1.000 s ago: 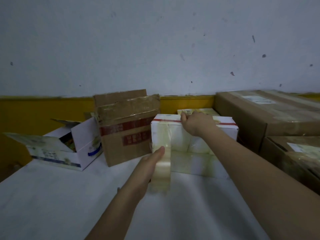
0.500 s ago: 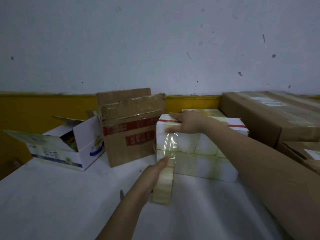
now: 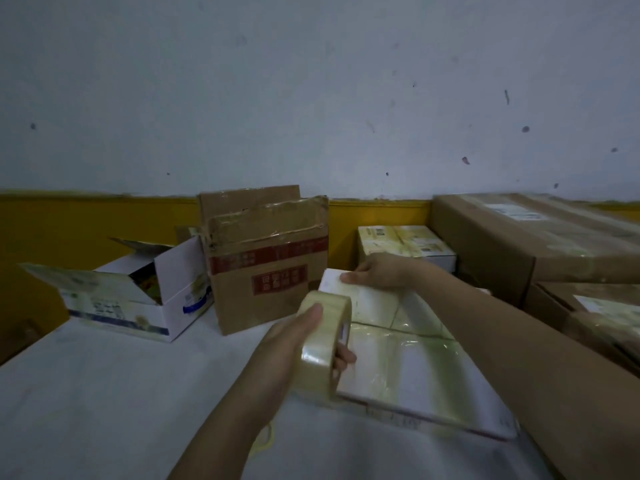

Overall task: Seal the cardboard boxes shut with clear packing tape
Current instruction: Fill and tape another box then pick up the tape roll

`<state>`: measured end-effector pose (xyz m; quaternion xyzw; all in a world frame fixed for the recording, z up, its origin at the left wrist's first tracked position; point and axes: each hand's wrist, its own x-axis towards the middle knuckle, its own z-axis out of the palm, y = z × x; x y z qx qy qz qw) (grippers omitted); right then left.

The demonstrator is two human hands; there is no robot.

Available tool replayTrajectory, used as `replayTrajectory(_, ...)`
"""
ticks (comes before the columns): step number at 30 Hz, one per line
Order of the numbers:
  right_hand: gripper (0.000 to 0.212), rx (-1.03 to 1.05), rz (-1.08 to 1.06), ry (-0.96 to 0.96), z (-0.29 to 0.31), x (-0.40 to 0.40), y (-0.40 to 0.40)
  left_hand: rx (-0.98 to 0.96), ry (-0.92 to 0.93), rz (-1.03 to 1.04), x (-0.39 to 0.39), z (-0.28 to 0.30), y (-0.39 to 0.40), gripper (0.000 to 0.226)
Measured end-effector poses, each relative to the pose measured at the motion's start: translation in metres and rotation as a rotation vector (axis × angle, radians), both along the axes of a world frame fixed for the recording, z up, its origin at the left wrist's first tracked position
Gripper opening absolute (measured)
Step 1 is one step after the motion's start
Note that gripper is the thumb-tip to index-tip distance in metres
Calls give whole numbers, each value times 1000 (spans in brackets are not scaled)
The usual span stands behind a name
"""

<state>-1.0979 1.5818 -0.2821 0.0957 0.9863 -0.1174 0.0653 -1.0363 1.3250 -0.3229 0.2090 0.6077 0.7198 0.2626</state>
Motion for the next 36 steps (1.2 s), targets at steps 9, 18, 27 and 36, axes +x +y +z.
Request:
replayTrajectory(9, 47, -231, -1, -43, -55, 12, -19, -129, -26, 18, -22, 28, 40, 44)
replayTrajectory(18, 57, -100, 23, -73, -73, -17, -14, -317, -292, -129, 32, -7, -21, 50)
replayTrajectory(27, 80, 131, 59, 9, -83, -12, -22, -550, -157, -17, 30, -34, -21, 45)
replayTrajectory(36, 98, 194, -269, 91, -66, 162, -31, -723, 359, 110, -39, -45, -32, 69)
